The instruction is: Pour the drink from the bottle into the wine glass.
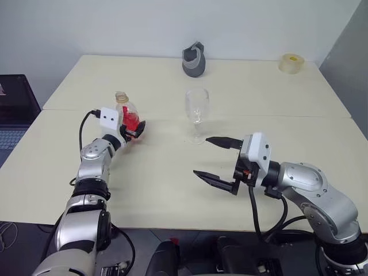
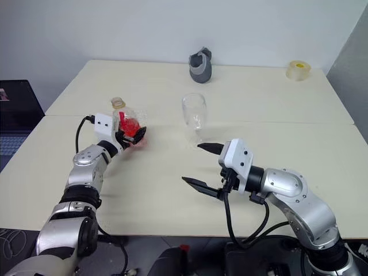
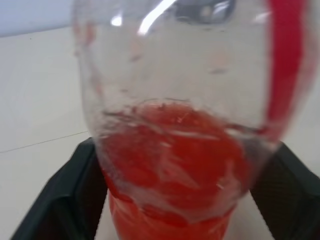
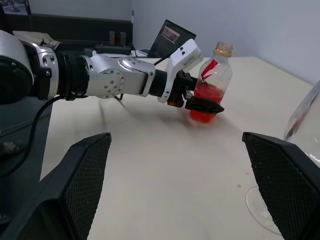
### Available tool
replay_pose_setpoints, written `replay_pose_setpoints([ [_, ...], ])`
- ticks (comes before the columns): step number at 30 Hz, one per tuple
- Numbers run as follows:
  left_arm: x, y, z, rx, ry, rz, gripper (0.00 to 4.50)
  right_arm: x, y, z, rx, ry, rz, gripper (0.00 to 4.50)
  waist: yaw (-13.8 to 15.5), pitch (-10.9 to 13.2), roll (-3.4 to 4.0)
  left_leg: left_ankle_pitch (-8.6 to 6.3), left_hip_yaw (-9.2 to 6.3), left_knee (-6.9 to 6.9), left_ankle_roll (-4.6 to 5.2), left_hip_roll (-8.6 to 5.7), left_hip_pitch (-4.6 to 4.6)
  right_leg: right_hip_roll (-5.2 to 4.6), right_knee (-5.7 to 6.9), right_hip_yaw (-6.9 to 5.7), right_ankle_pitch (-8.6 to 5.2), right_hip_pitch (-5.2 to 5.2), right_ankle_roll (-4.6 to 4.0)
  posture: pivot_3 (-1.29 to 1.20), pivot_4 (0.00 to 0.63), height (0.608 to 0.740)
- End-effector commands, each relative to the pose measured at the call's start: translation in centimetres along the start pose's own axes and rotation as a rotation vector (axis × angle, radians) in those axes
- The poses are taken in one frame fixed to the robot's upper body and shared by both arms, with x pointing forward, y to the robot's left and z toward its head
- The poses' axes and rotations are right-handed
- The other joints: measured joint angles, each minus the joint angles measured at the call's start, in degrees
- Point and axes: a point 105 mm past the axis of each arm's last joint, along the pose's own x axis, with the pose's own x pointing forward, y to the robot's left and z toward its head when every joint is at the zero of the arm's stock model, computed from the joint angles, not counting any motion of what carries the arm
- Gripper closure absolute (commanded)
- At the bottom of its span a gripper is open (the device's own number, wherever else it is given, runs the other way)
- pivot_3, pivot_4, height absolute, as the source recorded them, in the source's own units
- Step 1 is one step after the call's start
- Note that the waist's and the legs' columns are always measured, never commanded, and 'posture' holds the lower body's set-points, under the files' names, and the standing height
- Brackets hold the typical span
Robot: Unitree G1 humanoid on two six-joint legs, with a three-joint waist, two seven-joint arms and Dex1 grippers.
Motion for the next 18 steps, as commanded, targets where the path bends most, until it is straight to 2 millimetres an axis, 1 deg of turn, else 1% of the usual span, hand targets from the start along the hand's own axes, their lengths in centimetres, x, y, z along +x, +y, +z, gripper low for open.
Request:
replay_pose_setpoints([
  [1, 0.4, -0.2, 1.2, -0.009, -0.05, -0.019, 1.54, 0.1, 0.1, 1.1, -0.05, -0.04, -0.004, 0.0, 0.0, 0.0, 0.0, 0.0, 0.0, 0.0, 0.0, -0.01, 0.0, 0.0, 0.0, 0.01, 0.0, 0.0, 0.0, 0.0, 0.15, 0.74],
  [5, 0.5, -0.2, 1.4, -0.026, -0.065, -0.019, 2.49, 0.1, -0.1, 1.1, -0.048, -0.048, -0.018, 0.0, 0.0, 0.0, 0.0, 0.0, -0.01, 0.0, 0.0, -0.01, 0.0, 0.0, 0.01, 0.0, 0.0, -0.01, 0.0, 0.0, 0.15, 0.74],
  [7, 0.5, -0.1, 1.6, -0.025, -0.072, -0.018, 2.81, 0.1, -0.1, 1.1, -0.049, -0.05, -0.021, 0.0, 0.0, 0.0, 0.0, 0.0, 0.0, 0.01, 0.0, -0.02, 0.0, 0.0, 0.02, 0.0, 0.0, -0.01, 0.0, 0.0, 0.15, 0.74],
  [9, 0.6, -0.1, 2.2, -0.018, -0.094, -0.015, 3.06, 0.1, -0.2, 1.2, -0.048, -0.057, -0.028, 0.0, 0.0, 0.0, 0.0, 0.0, 0.0, 0.01, 0.0, -0.02, 0.0, 0.0, 0.02, 0.0, 0.0, -0.01, 0.0, 0.0, 0.15, 0.74],
  [11, 0.9, -0.3, 3.4, 0.002, -0.127, -0.015, 3.21, 0.2, -0.6, 1.4, -0.039, -0.071, -0.047, 0.0, 0.0, 0.0, 0.0, 0.0, -0.01, 0.01, 0.0, -0.01, 0.0, 0.0, 0.02, 0.01, 0.0, -0.01, 0.0, 0.0, 0.15, 0.74],
  [13, 1.2, -0.4, 4.6, 0.034, -0.157, -0.008, 3.24, 0.2, -1.1, 1.6, -0.028, -0.09, -0.072, 0.0, 0.0, 0.0, -0.01, 0.0, -0.02, 0.02, 0.0, -0.01, -0.01, 0.0, 0.02, 0.01, 0.0, -0.01, 0.0, 0.0, 0.15, 0.74],
  [15, 1.6, -1.0, 5.9, 0.097, -0.183, -0.021, 3.24, 0.2, -1.7, 2.0, -0.017, -0.118, -0.11, 0.0, 0.0, 0.0, -0.03, 0.0, -0.03, 0.05, -0.01, -0.01, -0.04, -0.01, 0.03, 0.02, 0.0, -0.01, 0.0, 0.0, 0.15, 0.74],
  [18, 2.4, -2.3, 8.3, 0.211, -0.234, -0.059, 3.24, 0.4, -2.9, 2.3, 0.004, -0.156, -0.178, 0.0, 0.1, 0.0, -0.04, 0.01, -0.07, 0.05, -0.01, -0.02, -0.06, -0.01, 0.06, 0.01, 0.0, -0.03, -0.01, 0.0, 0.15, 0.74],
])
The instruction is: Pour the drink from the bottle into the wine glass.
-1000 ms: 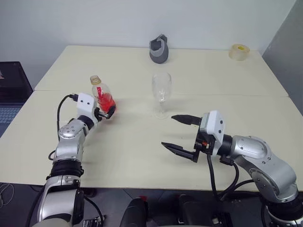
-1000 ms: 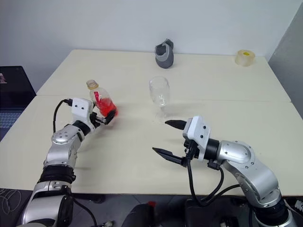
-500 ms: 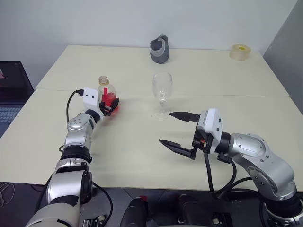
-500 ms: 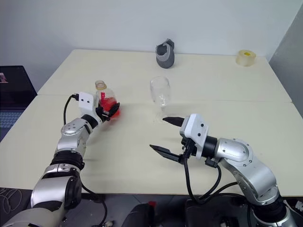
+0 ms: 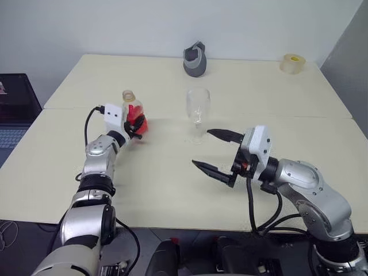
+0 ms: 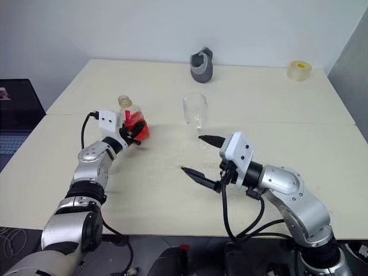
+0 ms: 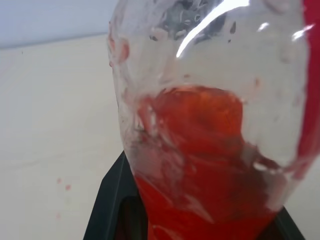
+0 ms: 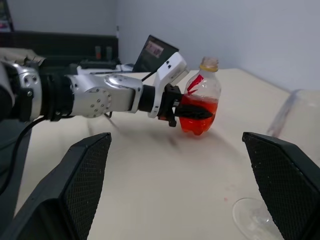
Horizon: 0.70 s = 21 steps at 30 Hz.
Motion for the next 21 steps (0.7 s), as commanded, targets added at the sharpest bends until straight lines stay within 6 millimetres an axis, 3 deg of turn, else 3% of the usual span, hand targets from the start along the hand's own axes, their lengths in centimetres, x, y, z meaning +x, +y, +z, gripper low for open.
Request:
replay_pose_setpoints([
  [1, 1.6, -1.0, 6.8, 0.188, -0.19, -0.041, 3.24, 0.2, -1.3, 1.5, -0.017, -0.078, -0.081, 0.0, 0.0, 0.0, 0.0, 0.0, -0.01, 0.0, 0.0, 0.0, -0.01, 0.0, 0.0, -0.01, 0.0, 0.0, 0.0, 0.0, 0.15, 0.74],
  [10, 3.4, -4.0, 11.1, 0.584, -0.293, -0.12, 3.26, 1.3, -4.0, 0.7, -0.056, -0.09, -0.279, 0.0, -0.2, 0.0, 0.0, 0.0, 0.15, -0.04, 0.0, -0.02, 0.04, 0.01, 0.07, 0.0, 0.0, -0.07, 0.0, 0.0, 0.15, 0.74],
  [21, 3.7, -4.1, 12.4, 0.928, -0.353, -0.049, 3.34, 2.2, -3.8, 0.3, -0.056, -0.071, -0.336, 0.0, -0.2, 0.0, 0.0, 0.0, 0.25, -0.05, 0.01, -0.01, 0.02, 0.03, 0.17, 0.04, -0.01, -0.17, 0.01, 0.0, 0.15, 0.74],
])
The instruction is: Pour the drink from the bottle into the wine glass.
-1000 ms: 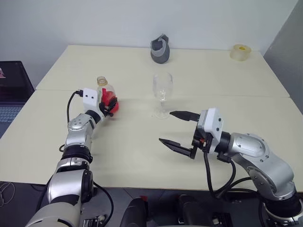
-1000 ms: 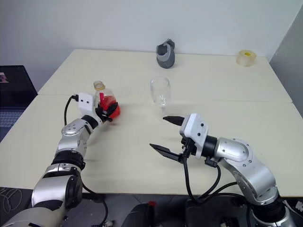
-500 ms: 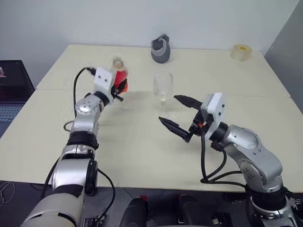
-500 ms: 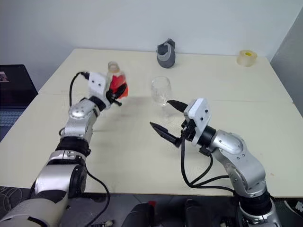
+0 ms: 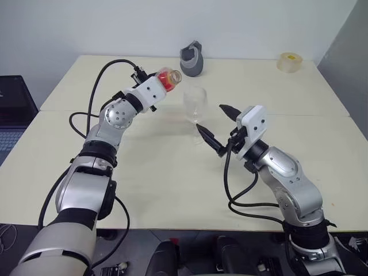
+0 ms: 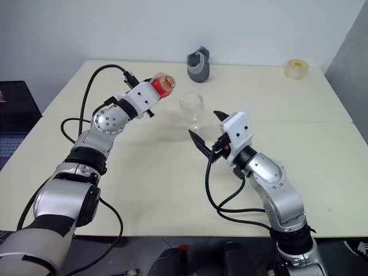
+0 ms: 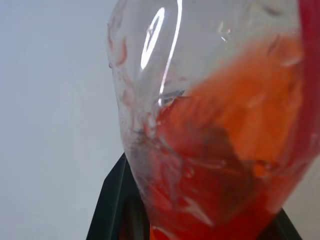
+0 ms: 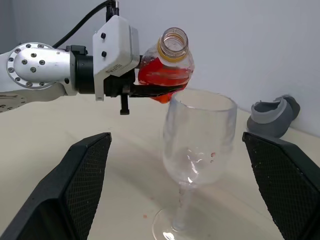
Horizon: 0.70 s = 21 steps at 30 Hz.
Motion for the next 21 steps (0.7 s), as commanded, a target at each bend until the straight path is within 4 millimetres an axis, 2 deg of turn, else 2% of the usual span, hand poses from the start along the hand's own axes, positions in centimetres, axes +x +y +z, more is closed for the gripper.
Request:
replay_pose_setpoints([
  [1, 0.5, 2.2, 1.7, 0.118, -0.059, 0.07, 3.34, 0.1, 0.2, 1.3, -0.034, -0.04, -0.01, 0.0, 0.0, 0.0, 0.0, 0.0, 0.01, 0.0, 0.0, -0.01, 0.0, 0.0, 0.0, 0.0, 0.0, 0.0, 0.0, 0.0, 0.15, 0.74],
  [10, 1.0, 3.0, 1.9, 0.258, -0.043, 0.121, 3.34, 0.3, 0.2, 1.4, -0.033, -0.023, -0.033, 0.0, 0.0, 0.0, 0.0, 0.0, 0.02, 0.01, 0.0, -0.01, 0.0, -0.01, 0.01, -0.01, 0.0, 0.0, 0.0, 0.0, 0.15, 0.74],
  [21, 1.9, 2.6, 2.3, 0.336, -0.035, 0.135, 3.36, 0.2, 0.6, 1.5, 0.0, -0.009, -0.063, 0.0, 0.0, 0.0, 0.0, 0.0, 0.03, 0.01, -0.01, -0.01, 0.0, -0.01, 0.03, -0.01, 0.0, -0.01, 0.0, 0.0, 0.15, 0.74],
])
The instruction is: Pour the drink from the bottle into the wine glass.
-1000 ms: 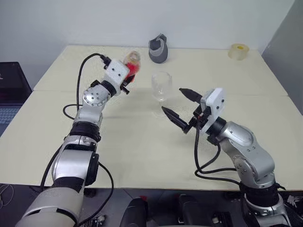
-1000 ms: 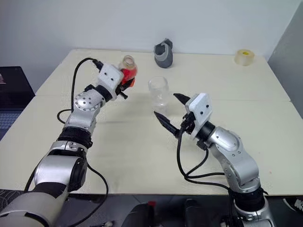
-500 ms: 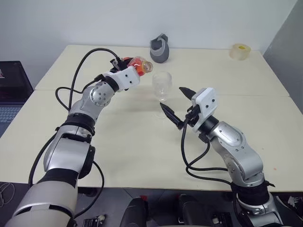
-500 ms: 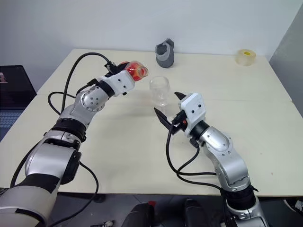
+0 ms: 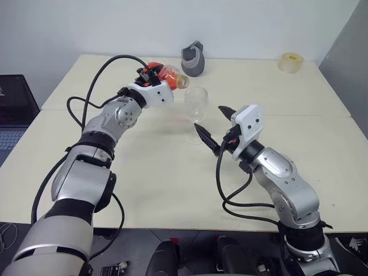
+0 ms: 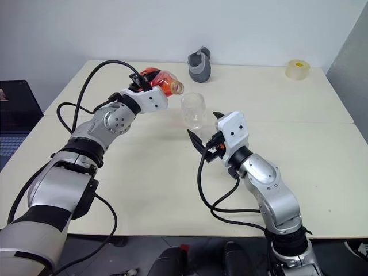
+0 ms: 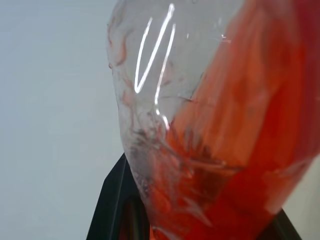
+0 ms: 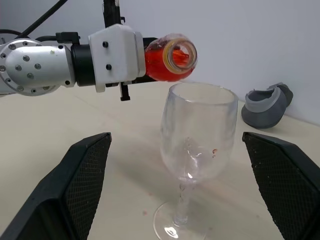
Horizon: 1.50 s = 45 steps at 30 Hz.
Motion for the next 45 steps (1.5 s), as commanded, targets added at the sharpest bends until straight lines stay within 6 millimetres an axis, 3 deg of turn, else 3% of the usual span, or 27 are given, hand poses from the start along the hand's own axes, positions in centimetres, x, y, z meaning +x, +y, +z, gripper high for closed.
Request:
replay_pose_setpoints([
  [1, 1.1, 2.7, 1.3, 0.043, -0.039, 0.081, 3.36, -0.1, 0.5, 1.4, -0.014, -0.049, 0.001, 0.0, 0.0, 0.0, 0.0, 0.0, 0.01, 0.0, 0.0, 0.0, 0.0, 0.0, 0.0, 0.0, 0.0, 0.0, 0.0, 0.0, 0.15, 0.74],
  [26, 1.5, 4.0, 2.0, 0.167, -0.066, 0.131, 3.36, -1.1, 1.0, 0.0, -0.027, -0.101, -0.033, 0.0, 0.0, 0.0, 0.0, 0.0, 0.42, 0.0, -0.01, 0.01, 0.01, 0.0, 0.05, 0.06, 0.0, -0.04, 0.01, 0.0, 0.15, 0.74],
  [45, 1.5, 4.3, 2.1, 0.212, -0.075, 0.138, 3.36, -1.0, 0.9, 0.0, -0.027, -0.11, -0.032, 0.0, 0.0, 0.0, 0.0, 0.01, 0.45, 0.01, -0.02, 0.02, 0.01, 0.0, 0.07, 0.07, 0.0, -0.06, 0.0, 0.0, 0.15, 0.74],
])
